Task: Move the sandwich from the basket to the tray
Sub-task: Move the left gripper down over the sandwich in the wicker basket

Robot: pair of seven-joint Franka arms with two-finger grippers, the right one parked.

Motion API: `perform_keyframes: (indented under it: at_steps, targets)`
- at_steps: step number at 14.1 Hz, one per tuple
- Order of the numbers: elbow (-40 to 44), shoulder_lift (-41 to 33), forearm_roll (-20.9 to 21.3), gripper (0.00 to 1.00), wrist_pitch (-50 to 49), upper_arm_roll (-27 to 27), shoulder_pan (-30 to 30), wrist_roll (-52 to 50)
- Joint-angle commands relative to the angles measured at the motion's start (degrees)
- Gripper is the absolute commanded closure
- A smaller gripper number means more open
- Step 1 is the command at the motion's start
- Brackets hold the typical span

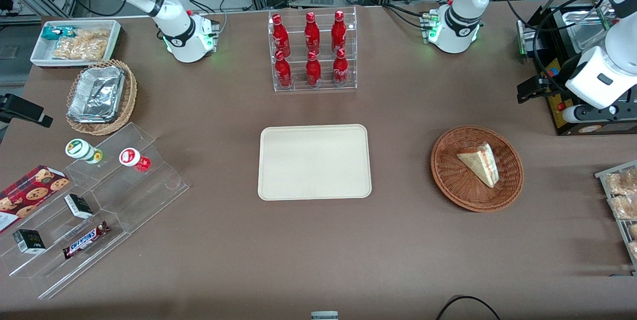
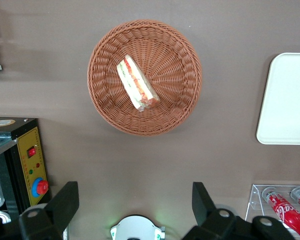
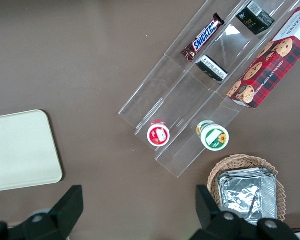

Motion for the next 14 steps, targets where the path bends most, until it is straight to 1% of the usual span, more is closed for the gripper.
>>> perform_keyframes:
  at_steps: [1, 4, 6, 8, 12, 14]
  targets:
    - [0.1, 0.9, 1.9, 0.00, 2.2, 0.3, -0.3, -0.2]
    - [-3.9, 1.5, 2.1, 0.00, 2.8, 0.2, -0.5, -0.5]
    - [-8.0, 3.0, 2.2, 0.00, 6.0, 0.2, -0.4, -0.4]
    - [-14.5, 3.1, 2.5, 0.00, 13.2, 0.3, -0.4, -0.4]
    - [-30.9, 1.6, 2.5, 0.00, 34.2, 0.4, -0.2, -0.6]
    - [-35.7, 1.9, 2.3, 0.00, 41.3, 0.5, -0.2, -1.5]
